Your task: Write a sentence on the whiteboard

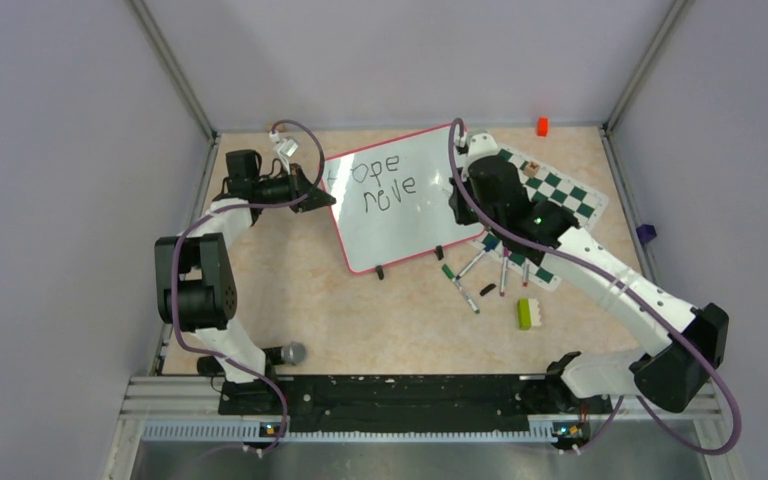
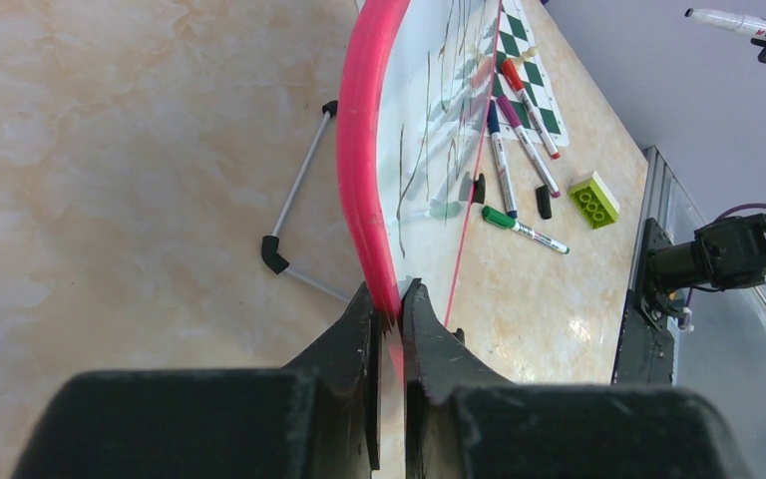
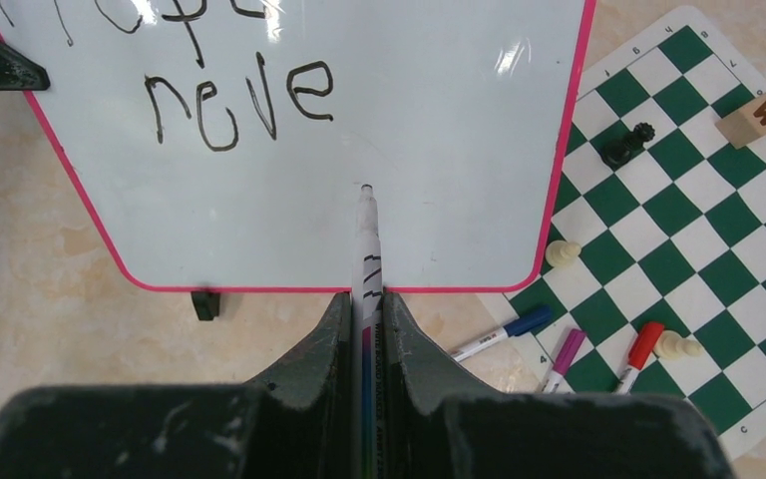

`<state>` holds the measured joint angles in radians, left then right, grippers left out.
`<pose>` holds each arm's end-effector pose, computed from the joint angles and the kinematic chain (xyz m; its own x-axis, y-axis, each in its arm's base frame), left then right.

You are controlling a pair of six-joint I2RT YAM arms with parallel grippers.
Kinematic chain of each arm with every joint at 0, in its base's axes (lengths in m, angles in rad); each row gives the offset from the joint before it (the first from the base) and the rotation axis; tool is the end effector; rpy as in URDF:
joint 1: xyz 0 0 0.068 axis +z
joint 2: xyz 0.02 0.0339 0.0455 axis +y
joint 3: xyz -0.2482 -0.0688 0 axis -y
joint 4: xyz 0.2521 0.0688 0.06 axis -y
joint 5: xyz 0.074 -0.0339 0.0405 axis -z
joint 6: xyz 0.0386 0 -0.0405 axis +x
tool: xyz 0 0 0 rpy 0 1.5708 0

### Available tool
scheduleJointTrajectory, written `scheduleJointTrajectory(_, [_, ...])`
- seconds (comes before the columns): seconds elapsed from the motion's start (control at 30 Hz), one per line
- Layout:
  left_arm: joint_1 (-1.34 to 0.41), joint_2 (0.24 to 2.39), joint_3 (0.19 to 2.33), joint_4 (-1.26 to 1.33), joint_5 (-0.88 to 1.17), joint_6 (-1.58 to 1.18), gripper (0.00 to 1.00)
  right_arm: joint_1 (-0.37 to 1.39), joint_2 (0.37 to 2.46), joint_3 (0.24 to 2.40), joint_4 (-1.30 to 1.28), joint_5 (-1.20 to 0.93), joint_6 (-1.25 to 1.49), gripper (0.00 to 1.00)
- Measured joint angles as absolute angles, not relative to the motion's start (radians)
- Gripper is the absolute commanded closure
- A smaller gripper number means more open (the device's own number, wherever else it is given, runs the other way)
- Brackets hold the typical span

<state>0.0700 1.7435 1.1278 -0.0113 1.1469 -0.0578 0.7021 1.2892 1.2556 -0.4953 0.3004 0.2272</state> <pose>0.3774 -0.0088 0.2087 -0.6252 -0.0676 -0.7775 0.6726 0.4588 -0.5807 0.2370 0.1855 0.3475 -0.4704 -0.1161 -0.8748 -0.3242 0.9447 0.0490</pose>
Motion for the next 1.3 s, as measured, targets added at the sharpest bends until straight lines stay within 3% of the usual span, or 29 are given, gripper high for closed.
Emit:
scheduleJointTrajectory(0.83, [0.068, 1.744, 1.127, -0.001, 1.139, -0.083, 1.0, 0.702, 1.382, 1.248, -0.326, 0.339, 0.207, 1.0])
scheduleJointTrajectory(1.3, [0.068, 1.743, 1.112, 0.035, 1.133, -0.104, 1.0, 0.702, 1.327, 1.219, -0.419, 0.336, 0.204, 1.0])
